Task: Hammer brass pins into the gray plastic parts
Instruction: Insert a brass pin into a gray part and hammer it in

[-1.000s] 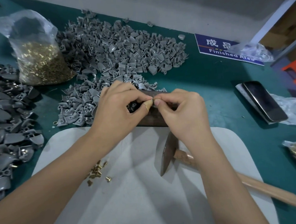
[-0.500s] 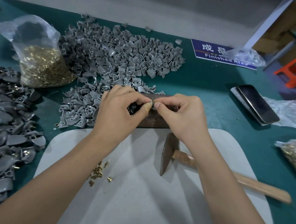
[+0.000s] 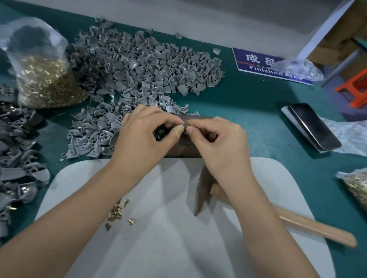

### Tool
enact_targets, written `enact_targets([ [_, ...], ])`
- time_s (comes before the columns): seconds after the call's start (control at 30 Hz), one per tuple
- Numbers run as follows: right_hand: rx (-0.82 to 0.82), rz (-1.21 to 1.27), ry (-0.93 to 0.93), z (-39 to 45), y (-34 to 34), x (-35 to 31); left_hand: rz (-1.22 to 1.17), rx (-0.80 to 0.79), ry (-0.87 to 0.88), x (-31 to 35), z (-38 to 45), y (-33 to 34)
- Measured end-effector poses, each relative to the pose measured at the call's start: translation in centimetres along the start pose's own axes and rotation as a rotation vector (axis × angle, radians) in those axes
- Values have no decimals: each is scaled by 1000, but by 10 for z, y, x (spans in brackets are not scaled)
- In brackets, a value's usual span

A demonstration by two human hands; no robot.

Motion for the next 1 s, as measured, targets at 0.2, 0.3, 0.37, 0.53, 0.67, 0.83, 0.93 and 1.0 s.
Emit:
enact_targets([
  [0.2,-27,-174,-45,-54,-53,12,-8,-11,-13,-4,-2,1],
  [0.3,-131,-334,-37,-95,-70,29,-11,-15,-17,-4,-3,2],
  [0.37,-206,-383,-78,-114,-72,35,-2,-19,-18,-3,-3,2],
  [0.53,-229,-566,-216,-117,-67,23,-1,-18,-32,0,-3,0],
  [0.67,-131,-481,-240,-87,-77,0,5,-15,-41,1,-3,0],
  [0.83,-35,-381,-165,-25,-82,-9,2,-2,-53,0,1,-2],
  [0.93,-17,-458,-169,-7,-69,-12,5,-20,-26,1,1,-2],
  [1.0,30,-490,-176,-7,-66,-10,7,-27,-5,1,1,-1],
])
Point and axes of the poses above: each hand's wrist, its own z-axis towards the middle knuckle, its own y-axis out of the palm, x = y × z, the point moved 7 cm from there along z, towards the middle knuckle, and after that the axes turned 3 degrees about y, right-handed, at the moved point
